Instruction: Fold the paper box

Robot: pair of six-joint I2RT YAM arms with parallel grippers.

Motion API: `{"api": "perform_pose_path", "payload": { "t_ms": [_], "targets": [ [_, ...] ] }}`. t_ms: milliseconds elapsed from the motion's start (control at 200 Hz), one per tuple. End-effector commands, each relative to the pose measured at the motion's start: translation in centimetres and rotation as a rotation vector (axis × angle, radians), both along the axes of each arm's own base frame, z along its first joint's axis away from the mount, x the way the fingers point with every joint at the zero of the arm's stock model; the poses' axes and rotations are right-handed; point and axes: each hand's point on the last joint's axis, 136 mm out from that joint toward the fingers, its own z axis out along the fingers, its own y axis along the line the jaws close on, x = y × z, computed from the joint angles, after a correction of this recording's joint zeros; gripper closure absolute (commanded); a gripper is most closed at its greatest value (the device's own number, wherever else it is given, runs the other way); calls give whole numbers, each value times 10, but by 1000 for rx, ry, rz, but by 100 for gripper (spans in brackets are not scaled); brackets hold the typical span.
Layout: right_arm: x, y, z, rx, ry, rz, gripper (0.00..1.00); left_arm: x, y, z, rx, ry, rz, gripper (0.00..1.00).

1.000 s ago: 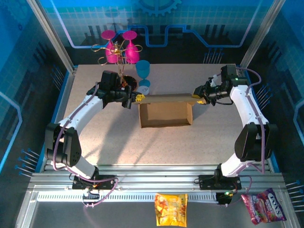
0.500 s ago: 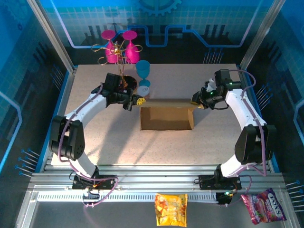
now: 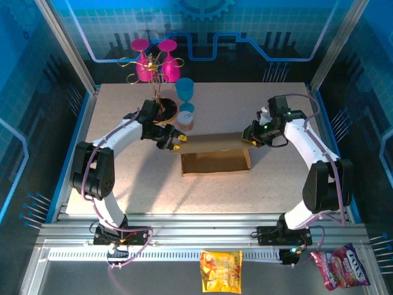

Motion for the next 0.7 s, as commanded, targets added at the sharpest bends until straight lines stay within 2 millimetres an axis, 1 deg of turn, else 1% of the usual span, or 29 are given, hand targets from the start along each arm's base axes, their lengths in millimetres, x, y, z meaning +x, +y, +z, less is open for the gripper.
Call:
{"api": "perform_pose_path", "payload": {
  "t_ms": [0, 80, 165, 335, 470, 695],
  "targets": [
    [-8, -3, -9, -61, -16, 38, 73, -9, 4, 0, 64, -21, -82, 64],
    [-11, -4, -15, -76, -14, 47, 73, -13, 9, -4, 105, -19, -107, 62],
    [-15, -4, -20, -89, -6, 56, 73, -16, 14, -5, 138, -22, -126, 57],
    [-18, -6, -25, -117, -2, 68, 72, -21, 21, -6, 195, -32, -164, 56],
    [-21, -6, -27, -128, 0, 76, 71, -24, 16, -11, 199, -46, -191, 56],
    [-26, -7, -30, -157, -4, 92, 71, -34, 6, -29, 232, -51, -244, 56]
  ]
}}
